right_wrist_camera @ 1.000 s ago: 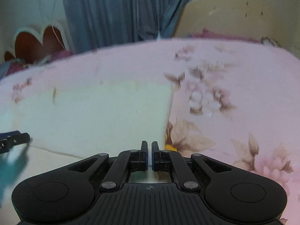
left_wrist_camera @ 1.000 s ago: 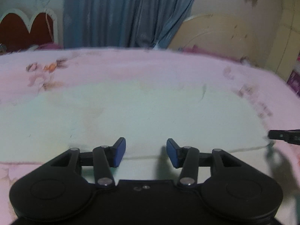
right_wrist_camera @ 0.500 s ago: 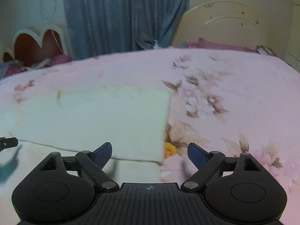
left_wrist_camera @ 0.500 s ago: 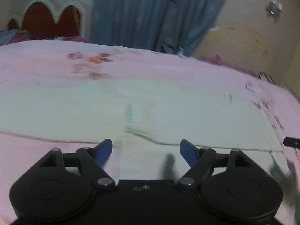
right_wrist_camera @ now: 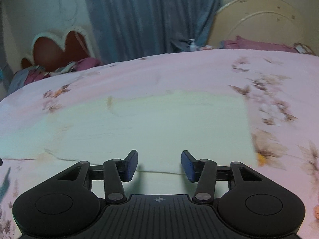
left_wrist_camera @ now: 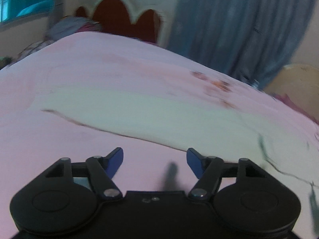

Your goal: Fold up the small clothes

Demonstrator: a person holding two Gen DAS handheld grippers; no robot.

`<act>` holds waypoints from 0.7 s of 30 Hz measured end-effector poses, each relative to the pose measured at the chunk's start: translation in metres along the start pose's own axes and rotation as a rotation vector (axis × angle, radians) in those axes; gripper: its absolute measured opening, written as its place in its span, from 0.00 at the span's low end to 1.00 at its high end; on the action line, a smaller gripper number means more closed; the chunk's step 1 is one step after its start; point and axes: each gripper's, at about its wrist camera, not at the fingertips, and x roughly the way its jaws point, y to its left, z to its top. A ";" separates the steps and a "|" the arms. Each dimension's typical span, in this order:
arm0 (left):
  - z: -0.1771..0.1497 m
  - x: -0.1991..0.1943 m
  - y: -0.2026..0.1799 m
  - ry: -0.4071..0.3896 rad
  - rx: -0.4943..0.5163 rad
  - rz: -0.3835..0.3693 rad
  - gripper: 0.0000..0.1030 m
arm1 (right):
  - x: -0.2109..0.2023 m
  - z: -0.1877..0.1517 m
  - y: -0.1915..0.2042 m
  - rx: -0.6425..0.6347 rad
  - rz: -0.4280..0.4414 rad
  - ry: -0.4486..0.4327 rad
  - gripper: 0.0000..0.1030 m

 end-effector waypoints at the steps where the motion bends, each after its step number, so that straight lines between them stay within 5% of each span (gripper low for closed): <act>1: 0.003 0.003 0.013 -0.002 -0.037 0.008 0.64 | 0.004 0.000 0.006 -0.005 0.006 0.005 0.48; 6: 0.018 0.017 0.085 -0.028 -0.261 0.044 0.58 | 0.018 -0.001 0.028 -0.028 0.021 0.021 0.48; 13: 0.029 0.043 0.138 -0.088 -0.528 -0.047 0.47 | 0.023 0.002 0.038 -0.039 0.003 0.022 0.48; 17: 0.034 0.057 0.151 -0.107 -0.638 -0.054 0.29 | 0.019 0.005 0.033 -0.023 -0.019 0.015 0.48; 19: 0.038 0.063 0.154 -0.094 -0.656 -0.047 0.04 | 0.017 0.007 0.029 -0.012 -0.029 0.013 0.48; 21: 0.038 0.066 0.154 -0.107 -0.668 -0.054 0.03 | 0.015 0.008 0.024 -0.004 -0.039 0.014 0.48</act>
